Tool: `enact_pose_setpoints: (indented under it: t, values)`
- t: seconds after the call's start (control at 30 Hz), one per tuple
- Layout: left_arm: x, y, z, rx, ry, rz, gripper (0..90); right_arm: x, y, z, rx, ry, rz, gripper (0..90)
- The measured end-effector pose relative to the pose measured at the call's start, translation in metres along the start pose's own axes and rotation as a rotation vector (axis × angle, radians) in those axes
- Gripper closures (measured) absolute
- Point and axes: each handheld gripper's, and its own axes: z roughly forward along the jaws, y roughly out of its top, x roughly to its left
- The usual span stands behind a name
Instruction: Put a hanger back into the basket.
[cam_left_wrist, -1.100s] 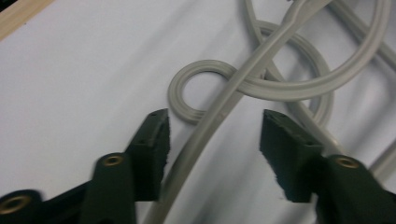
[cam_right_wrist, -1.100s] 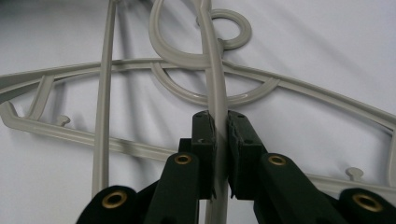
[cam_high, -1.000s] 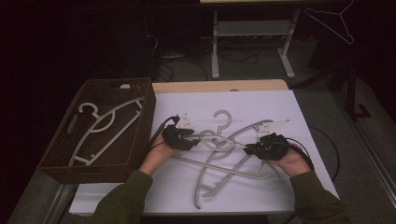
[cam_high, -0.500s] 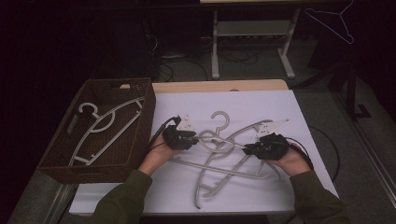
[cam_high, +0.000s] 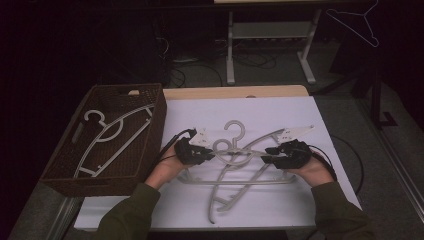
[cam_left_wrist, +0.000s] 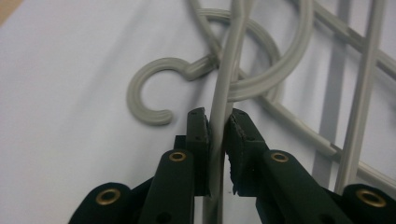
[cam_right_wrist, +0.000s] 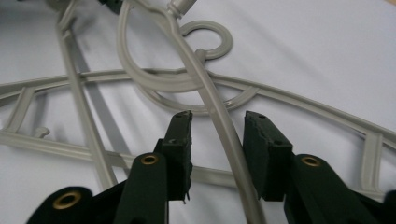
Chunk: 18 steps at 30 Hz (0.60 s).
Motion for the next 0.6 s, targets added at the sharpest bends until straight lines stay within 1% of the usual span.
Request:
enact_pose_setpoints:
  t: [0.07, 0.13, 0.17, 0.2, 0.23, 0.27, 0.3, 0.33, 0.37, 0.43, 0.47, 0.5, 0.57, 0.6]
  values:
    - [-0.001, 0.000, 0.000, 0.001, -0.022, -0.001, 81.7, -0.001, 0.000, 0.000, 0.000, -0.007, 0.002, 57.4]
    - [-0.002, 0.001, 0.001, -0.009, -0.023, -0.010, 82.2, -0.002, 0.000, 0.000, -0.003, -0.009, 0.008, 53.6]
    - [-0.002, 0.001, 0.000, -0.010, -0.025, -0.014, 82.3, -0.002, 0.000, 0.000, -0.008, -0.009, 0.007, 49.3]
    - [-0.002, 0.001, 0.000, -0.008, -0.026, -0.020, 82.4, -0.002, 0.001, 0.000, -0.009, -0.014, 0.019, 45.1]
    - [-0.001, 0.001, 0.000, -0.007, -0.033, -0.026, 82.5, -0.003, 0.001, 0.000, -0.012, -0.025, 0.019, 40.6]
    - [0.001, 0.000, -0.001, 0.000, -0.041, -0.019, 82.5, -0.002, 0.001, -0.001, -0.025, -0.034, 0.031, 37.0]
    - [0.001, 0.000, -0.002, -0.002, -0.040, -0.026, 82.5, -0.003, 0.001, -0.002, -0.037, -0.043, 0.034, 33.8]
    - [0.002, 0.000, -0.003, 0.005, -0.039, -0.021, 82.6, -0.004, 0.001, -0.003, -0.053, -0.044, 0.039, 29.8]
    - [0.002, 0.000, -0.004, -0.001, -0.041, -0.029, 82.6, -0.004, 0.002, -0.004, -0.064, -0.048, 0.043, 26.2]
    - [0.002, 0.001, -0.006, -0.011, -0.043, -0.049, 82.6, -0.003, 0.002, -0.006, -0.084, -0.058, 0.055, 21.5]
    - [0.003, 0.001, -0.008, -0.008, -0.044, -0.051, 82.7, -0.004, 0.002, -0.007, -0.088, -0.068, 0.054, 19.6]
    - [0.002, 0.002, -0.009, -0.020, -0.041, -0.072, 82.7, -0.004, 0.002, -0.008, -0.091, -0.073, 0.056, 18.5]
    - [0.003, 0.003, -0.013, -0.015, -0.029, -0.073, 82.7, -0.004, 0.002, -0.011, -0.105, -0.093, 0.058, 15.8]
    - [0.003, 0.004, -0.015, -0.020, -0.028, -0.083, 82.7, -0.004, 0.001, -0.013, -0.114, -0.104, 0.065, 15.4]
